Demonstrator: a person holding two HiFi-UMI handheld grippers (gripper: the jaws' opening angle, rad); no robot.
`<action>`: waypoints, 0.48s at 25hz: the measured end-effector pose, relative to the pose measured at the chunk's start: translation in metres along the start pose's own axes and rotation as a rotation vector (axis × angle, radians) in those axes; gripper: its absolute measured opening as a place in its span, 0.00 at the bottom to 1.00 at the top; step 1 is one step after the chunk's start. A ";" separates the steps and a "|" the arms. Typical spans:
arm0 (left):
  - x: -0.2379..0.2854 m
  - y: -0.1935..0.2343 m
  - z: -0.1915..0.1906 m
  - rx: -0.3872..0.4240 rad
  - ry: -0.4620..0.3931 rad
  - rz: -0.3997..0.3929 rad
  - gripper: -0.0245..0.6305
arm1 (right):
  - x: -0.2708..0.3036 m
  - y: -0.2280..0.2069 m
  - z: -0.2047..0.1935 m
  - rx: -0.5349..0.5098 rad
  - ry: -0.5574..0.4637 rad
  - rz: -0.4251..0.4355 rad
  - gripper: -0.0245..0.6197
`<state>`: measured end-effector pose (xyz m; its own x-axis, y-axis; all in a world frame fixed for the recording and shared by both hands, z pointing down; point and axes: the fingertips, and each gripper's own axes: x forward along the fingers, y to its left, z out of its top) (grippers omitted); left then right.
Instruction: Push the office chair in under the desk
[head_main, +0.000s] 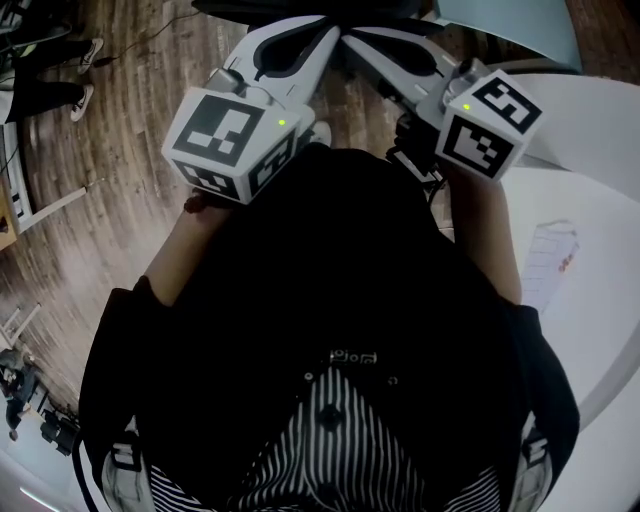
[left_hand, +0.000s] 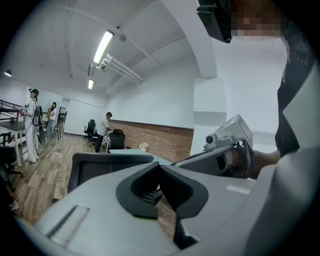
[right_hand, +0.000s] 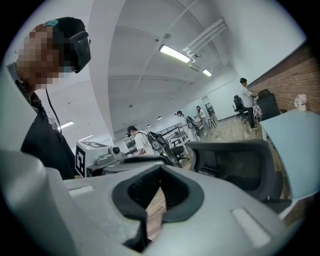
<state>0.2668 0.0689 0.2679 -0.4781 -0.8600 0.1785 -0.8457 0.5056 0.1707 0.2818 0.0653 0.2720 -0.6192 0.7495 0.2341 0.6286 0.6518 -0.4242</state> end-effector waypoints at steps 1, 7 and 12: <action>0.009 0.001 0.001 0.004 0.003 0.002 0.02 | -0.002 -0.008 0.003 0.004 -0.002 0.004 0.04; 0.043 0.005 0.005 -0.002 0.005 0.020 0.02 | -0.010 -0.041 0.013 0.016 0.009 0.029 0.04; 0.053 0.008 0.003 0.005 0.017 0.009 0.02 | -0.010 -0.052 0.013 0.022 0.000 0.024 0.04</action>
<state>0.2341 0.0269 0.2761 -0.4813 -0.8543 0.1964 -0.8427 0.5127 0.1646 0.2492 0.0230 0.2802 -0.6037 0.7652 0.2238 0.6329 0.6307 -0.4491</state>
